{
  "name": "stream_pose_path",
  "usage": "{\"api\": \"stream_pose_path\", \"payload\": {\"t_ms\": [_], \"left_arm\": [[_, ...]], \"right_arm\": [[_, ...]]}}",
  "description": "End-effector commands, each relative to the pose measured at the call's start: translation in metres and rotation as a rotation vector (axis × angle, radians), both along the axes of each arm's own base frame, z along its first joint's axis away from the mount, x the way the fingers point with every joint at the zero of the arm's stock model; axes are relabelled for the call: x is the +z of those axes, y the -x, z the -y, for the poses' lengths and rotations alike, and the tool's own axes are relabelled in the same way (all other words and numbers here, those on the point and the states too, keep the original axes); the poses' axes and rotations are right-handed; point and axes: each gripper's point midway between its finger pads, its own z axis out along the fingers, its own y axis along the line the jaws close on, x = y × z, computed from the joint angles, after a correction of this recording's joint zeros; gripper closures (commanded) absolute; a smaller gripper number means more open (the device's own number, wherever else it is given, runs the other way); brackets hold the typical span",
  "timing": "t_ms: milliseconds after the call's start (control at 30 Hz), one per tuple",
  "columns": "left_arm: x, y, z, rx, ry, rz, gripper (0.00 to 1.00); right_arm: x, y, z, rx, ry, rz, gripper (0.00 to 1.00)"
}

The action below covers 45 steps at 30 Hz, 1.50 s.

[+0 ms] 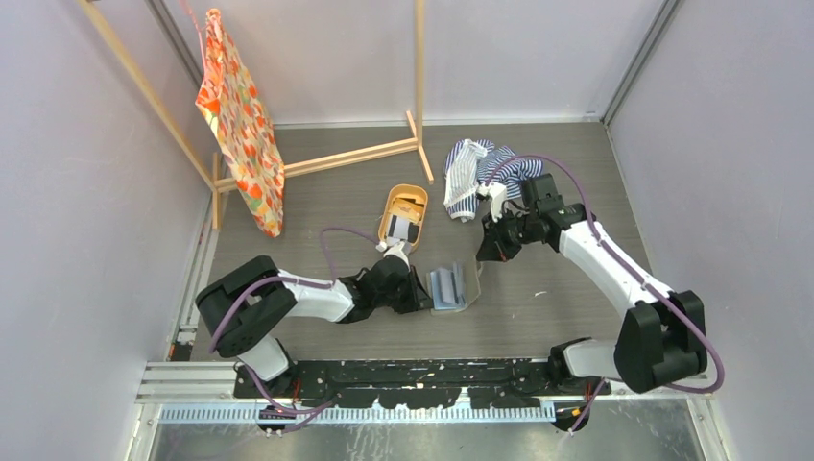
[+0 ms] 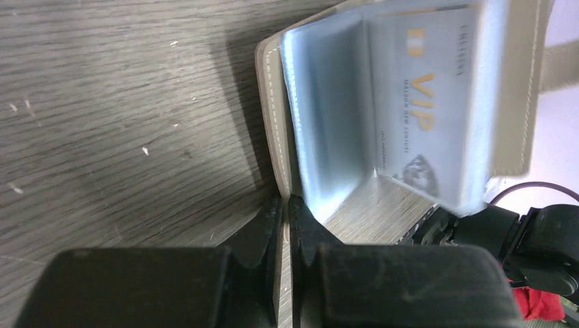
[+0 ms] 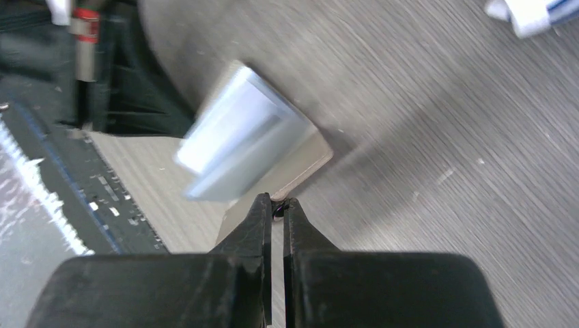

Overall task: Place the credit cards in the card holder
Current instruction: Open the card holder at the center of the board.

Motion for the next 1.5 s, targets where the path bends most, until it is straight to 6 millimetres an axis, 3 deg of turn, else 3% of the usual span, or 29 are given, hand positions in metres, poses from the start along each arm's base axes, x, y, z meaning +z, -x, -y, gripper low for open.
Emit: {"api": "stream_pose_path", "payload": {"t_ms": [0, 167, 333, 400, 567, 667, 767, 867, 1067, 1267, 1367, 1467], "left_arm": [[-0.002, 0.006, -0.015, 0.004, -0.055, -0.002, 0.92], [0.001, 0.005, -0.023, 0.012, -0.080, 0.017, 0.93], [0.006, 0.006, -0.024, -0.008, -0.082, 0.033, 0.93], [0.010, 0.007, -0.025, -0.017, -0.083, 0.042, 0.93], [0.024, 0.008, -0.028, -0.032, -0.089, 0.065, 0.79], [0.027, 0.010, -0.033, -0.034, -0.108, 0.062, 0.71], [0.033, 0.014, -0.040, -0.039, -0.119, 0.063, 0.69], [0.050, 0.008, -0.042, -0.009, -0.089, 0.115, 0.67], [0.087, -0.003, -0.019, -0.023, 0.036, 0.200, 0.61], [0.091, -0.017, 0.021, -0.101, 0.070, 0.190, 0.62], [0.085, -0.023, 0.017, -0.070, 0.018, 0.178, 0.64], [0.081, -0.024, 0.003, -0.021, -0.015, 0.183, 0.63]], "right_arm": [[-0.027, -0.036, 0.030, -0.145, 0.195, 0.014, 0.99], [-0.067, -0.042, 0.065, -0.208, 0.412, -0.075, 0.99], [-0.081, -0.043, 0.075, -0.227, 0.483, -0.116, 0.96], [-0.077, -0.043, 0.072, -0.221, 0.467, -0.112, 0.84], [-0.045, -0.043, 0.058, -0.199, 0.360, -0.018, 0.39], [-0.021, -0.042, 0.052, -0.189, 0.294, 0.067, 0.32], [-0.001, -0.033, 0.038, -0.141, 0.202, 0.118, 0.32], [0.015, -0.013, 0.013, -0.025, 0.053, 0.102, 0.33], [0.033, 0.033, -0.031, 0.220, -0.150, -0.026, 0.45], [0.023, 0.035, -0.045, 0.220, -0.166, -0.124, 0.63], [0.012, 0.039, -0.049, 0.212, -0.152, -0.161, 0.71], [-0.024, 0.029, -0.044, 0.156, 0.019, -0.184, 0.76]]}}
